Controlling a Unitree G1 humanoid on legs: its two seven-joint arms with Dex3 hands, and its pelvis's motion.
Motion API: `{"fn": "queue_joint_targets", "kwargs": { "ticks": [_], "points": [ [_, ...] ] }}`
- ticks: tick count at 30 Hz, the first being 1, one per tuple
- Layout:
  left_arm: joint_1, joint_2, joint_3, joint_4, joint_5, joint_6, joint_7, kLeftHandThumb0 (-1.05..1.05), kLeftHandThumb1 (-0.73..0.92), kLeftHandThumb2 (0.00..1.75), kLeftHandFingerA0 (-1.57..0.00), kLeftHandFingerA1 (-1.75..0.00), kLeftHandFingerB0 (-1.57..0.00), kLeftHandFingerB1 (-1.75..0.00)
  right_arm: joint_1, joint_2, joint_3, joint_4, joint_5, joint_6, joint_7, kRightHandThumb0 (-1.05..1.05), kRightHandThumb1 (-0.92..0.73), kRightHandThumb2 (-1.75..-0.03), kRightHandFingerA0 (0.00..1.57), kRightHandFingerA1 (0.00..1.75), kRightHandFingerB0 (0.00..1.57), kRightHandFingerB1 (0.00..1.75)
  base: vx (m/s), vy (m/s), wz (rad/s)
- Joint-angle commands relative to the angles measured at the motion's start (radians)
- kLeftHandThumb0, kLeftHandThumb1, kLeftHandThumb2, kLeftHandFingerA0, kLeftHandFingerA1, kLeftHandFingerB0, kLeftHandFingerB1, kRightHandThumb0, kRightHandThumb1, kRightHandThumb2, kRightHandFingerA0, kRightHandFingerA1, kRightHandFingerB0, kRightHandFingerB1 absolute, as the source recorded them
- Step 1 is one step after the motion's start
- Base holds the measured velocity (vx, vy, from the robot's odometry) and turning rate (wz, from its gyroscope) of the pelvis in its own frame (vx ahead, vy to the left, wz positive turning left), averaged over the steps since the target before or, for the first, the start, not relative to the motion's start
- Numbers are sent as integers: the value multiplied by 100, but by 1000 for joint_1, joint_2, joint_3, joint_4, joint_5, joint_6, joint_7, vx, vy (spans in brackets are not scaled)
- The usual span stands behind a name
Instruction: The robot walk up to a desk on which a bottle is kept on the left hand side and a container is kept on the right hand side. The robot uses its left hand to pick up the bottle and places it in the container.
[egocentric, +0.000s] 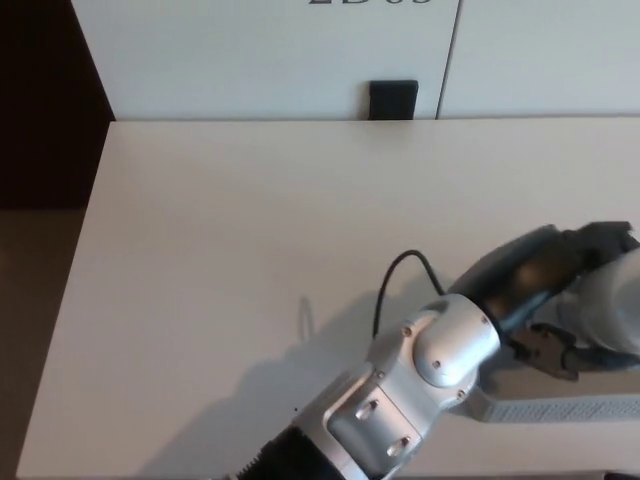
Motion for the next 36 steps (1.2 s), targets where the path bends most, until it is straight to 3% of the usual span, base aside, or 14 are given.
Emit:
{"fn": "queue_joint_targets", "kwargs": {
  "ticks": [1, 4, 5, 6, 7, 8, 9, 10, 11, 14, 16, 17, 35, 36],
  "points": [
    [21, -17, 62, 17, -25, -20, 13, -22, 75, 75, -109, -112, -87, -97, 12, -8, -4, -107, 42, 66, -8, -42, -82, -64, 27, 44, 22, 38, 0, 0, 0],
    [29, -23, 97, 14, -52, 4, -1, -24, 80, 67, -110, -112, -85, -90, 17, -3, -4, -147, 39, 103, -25, -44, -81, -63, 27, 44, 23, 38, 0, 0, 0],
    [34, -26, 107, 11, -59, 11, -6, -27, 81, 64, -119, -102, -87, -72, 18, -4, -4, -154, 36, 107, -26, -44, -81, -63, 26, 44, 22, 37, 0, 0, 0],
    [39, -29, 114, 7, -64, 15, -8, -27, 81, 64, -119, -102, -87, -72, 19, -8, -4, -156, 33, 109, -24, -44, -81, -63, 26, 44, 22, 37, 0, 0, 0],
    [46, -39, 132, -7, -83, 39, -12, -32, 76, 63, -121, -84, -72, -44, 19, -8, -5, -166, 40, 122, -26, -44, -81, -63, 26, 44, 22, 37, 0, 0, 0],
    [51, -45, 145, -17, -99, 54, -19, -41, 72, 62, -101, -57, -47, -36, 19, -7, -6, -172, 41, 131, -29, -44, -80, -63, 27, 44, 23, 37, 0, 0, 0],
    [56, -48, 154, -25, -113, 64, -28, -41, 72, 62, -101, -57, -47, -36, 20, -7, -6, -176, 39, 138, -32, -44, -80, -63, 27, 44, 23, 37, 0, 0, 0],
    [48, -29, 150, -38, -117, 81, -63, -72, 54, 87, -22, -47, -4, -33, 14, -7, -7, -173, 49, 141, -27, -43, -80, -63, 25, 45, 22, 38, 0, 0, 0],
    [40, -15, 148, -47, -120, 97, -89, -82, 53, 90, -6, -19, -6, -12, 9, -8, -6, -168, 48, 141, -26, -43, -81, -63, 26, 45, 23, 38, 0, 0, 0],
    [33, 16, 144, -50, -120, 80, -126, -91, 53, 93, 0, 0, 0, 0, 7, -12, -5, -167, 42, 144, -26, -42, -81, -63, 26, 45, 23, 38, 0, 0, 0],
    [30, 30, 142, -58, -105, 83, -125, -95, 54, 96, 0, 0, 0, 0, -2, -16, -7, -160, 43, 148, -24, -43, -81, -63, 27, 45, 24, 38, 0, 0, 0],
    [31, 33, 144, -61, -105, 82, -127, -100, 67, 60, 0, 0, 0, 0, -5, -17, -7, -156, 41, 148, -23, -43, -81, -63, 26, 44, 24, 37, 0, 0, 0],
    [-30, 73, 203, -92, -104, 93, -183, -103, 71, 63, 0, 0, 0, -2, -51, -36, -2, -191, 22, 200, -43, -41, -83, -64, 26, 41, 22, 35, 0, 0, 0],
    [-37, 72, 209, -91, -107, 92, -185, -105, 64, 68, 0, 0, 0, -4, -59, -34, -3, -194, 32, 210, -45, -40, -83, -64, 27, 42, 22, 36, 0, 0, 0]
  ]
}}
